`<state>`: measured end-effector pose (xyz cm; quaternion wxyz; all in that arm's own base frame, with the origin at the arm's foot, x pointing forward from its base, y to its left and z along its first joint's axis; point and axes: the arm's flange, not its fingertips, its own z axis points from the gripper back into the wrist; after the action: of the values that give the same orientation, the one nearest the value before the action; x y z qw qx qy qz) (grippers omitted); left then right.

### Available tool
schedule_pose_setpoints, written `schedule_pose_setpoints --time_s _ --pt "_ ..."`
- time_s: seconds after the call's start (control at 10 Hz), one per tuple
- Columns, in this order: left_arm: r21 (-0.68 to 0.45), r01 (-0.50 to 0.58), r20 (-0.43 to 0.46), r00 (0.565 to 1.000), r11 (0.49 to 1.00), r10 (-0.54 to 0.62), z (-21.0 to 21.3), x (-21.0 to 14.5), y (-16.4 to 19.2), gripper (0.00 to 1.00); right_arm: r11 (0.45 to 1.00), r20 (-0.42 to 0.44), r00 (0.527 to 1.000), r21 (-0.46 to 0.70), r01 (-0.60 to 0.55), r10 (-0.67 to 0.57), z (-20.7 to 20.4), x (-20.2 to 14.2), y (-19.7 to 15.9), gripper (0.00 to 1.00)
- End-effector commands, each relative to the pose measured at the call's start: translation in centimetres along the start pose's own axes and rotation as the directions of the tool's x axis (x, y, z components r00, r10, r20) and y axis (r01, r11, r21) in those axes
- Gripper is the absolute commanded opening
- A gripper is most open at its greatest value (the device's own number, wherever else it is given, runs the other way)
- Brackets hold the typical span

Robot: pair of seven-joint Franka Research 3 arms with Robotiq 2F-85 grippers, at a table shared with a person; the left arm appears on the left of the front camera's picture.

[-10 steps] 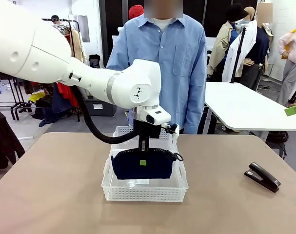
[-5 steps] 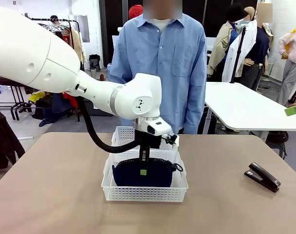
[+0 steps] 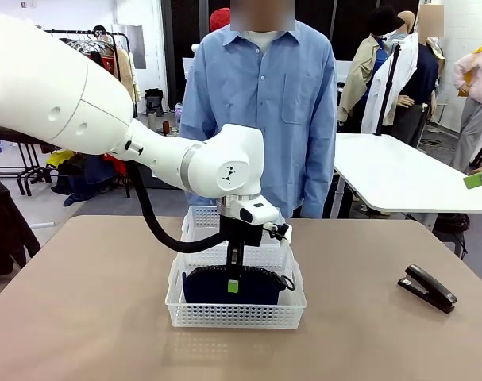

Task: Distribute items into two baskets.
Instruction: Place the picked Pencil pouch into the Organizing basket as instructed by the person.

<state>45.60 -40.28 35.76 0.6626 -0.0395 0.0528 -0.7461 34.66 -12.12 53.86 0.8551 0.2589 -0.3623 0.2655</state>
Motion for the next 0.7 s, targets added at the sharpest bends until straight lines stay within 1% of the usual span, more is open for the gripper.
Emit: schedule_pose_setpoints --time_s 0.0,0.1,0.2,0.3,0.5,0.6 --pt "0.013 0.009 0.0 1.0 1.0 -0.009 1.0 -0.6 -0.4 0.73 1.0 0.032 0.999 0.017 -0.019 0.019 0.1 0.2 -0.2 1.0" --pt "0.021 -0.019 -0.001 1.0 1.0 0.019 1.9 -0.9 -0.5 0.93 1.0 0.032 0.999 0.017 -0.019 0.019 0.1 0.2 -0.2 1.0" --pt "-0.003 -0.044 -0.027 0.999 0.999 0.044 3.6 -1.2 -0.8 1.0 1.0 0.032 0.999 0.017 -0.019 0.019 0.1 0.2 -0.2 1.0" --pt "-0.004 -0.065 -0.064 0.996 0.998 0.064 5.3 -1.8 -1.3 1.0 1.0 0.032 0.999 0.017 -0.019 0.019 0.1 0.2 -0.2 1.0" --pt "0.03 -0.09 -0.047 0.995 0.996 0.091 7.7 -3.3 -2.7 1.0 1.0 0.032 0.999 0.017 -0.019 0.019 0.1 0.2 -0.2 1.0" --pt "0.045 -0.09 -0.054 0.994 0.995 0.093 8.1 -3.6 -3.4 1.0 1.0 0.032 0.999 0.017 -0.019 0.019 0.1 0.2 -0.2 1.0"
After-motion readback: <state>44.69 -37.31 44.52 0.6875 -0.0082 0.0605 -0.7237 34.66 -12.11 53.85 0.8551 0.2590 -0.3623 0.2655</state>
